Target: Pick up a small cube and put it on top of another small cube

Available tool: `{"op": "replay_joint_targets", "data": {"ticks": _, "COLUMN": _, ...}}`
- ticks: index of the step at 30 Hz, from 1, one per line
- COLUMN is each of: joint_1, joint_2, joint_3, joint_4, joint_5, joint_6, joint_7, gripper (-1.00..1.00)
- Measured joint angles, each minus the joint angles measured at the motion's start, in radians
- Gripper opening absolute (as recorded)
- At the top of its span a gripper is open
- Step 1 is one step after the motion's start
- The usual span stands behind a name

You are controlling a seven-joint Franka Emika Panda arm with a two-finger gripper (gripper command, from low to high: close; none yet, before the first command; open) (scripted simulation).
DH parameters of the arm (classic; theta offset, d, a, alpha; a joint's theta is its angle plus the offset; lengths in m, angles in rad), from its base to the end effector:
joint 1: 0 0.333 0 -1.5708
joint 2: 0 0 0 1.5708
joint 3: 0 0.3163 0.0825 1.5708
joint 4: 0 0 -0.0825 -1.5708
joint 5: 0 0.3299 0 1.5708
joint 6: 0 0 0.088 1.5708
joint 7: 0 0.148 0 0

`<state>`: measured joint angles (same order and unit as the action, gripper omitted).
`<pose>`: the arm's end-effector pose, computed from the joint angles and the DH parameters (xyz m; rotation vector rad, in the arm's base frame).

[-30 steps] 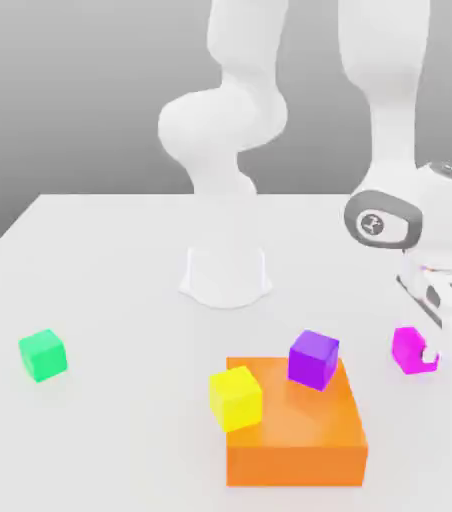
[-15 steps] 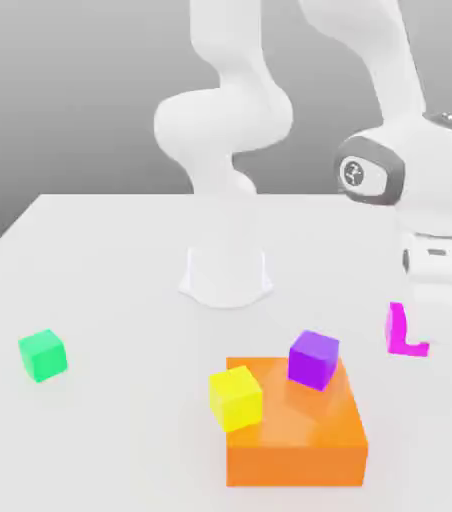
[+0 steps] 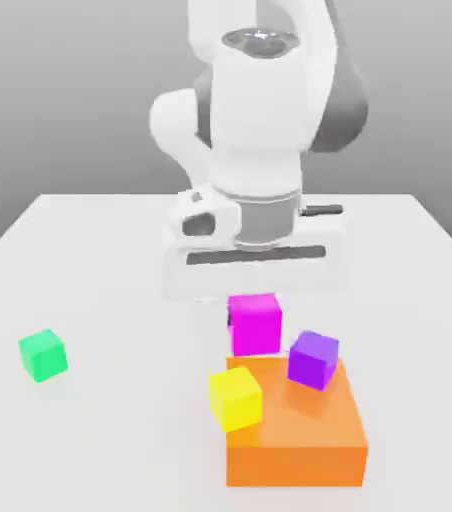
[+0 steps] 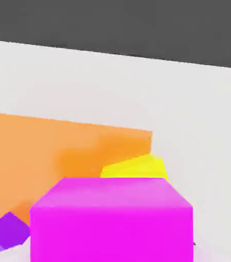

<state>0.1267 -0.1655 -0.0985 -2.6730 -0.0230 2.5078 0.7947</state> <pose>0.3790 0.0115 0.2934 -2.9231 1.1449 0.0021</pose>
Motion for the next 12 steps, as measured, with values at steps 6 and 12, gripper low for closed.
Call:
{"op": "replay_joint_targets", "data": {"ticks": 6, "joint_1": 0.0, "joint_2": 0.085, "joint_3": -0.004, "joint_4": -0.019, "joint_5": 0.01, "joint_6": 0.104, "joint_7": -0.002, "gripper": 1.0}}
{"op": "replay_joint_targets", "data": {"ticks": 12, "joint_1": -0.004, "joint_2": 0.027, "joint_3": -0.002, "joint_4": -0.006, "joint_5": -0.001, "joint_6": 0.034, "joint_7": 0.006, "gripper": 1.0}}
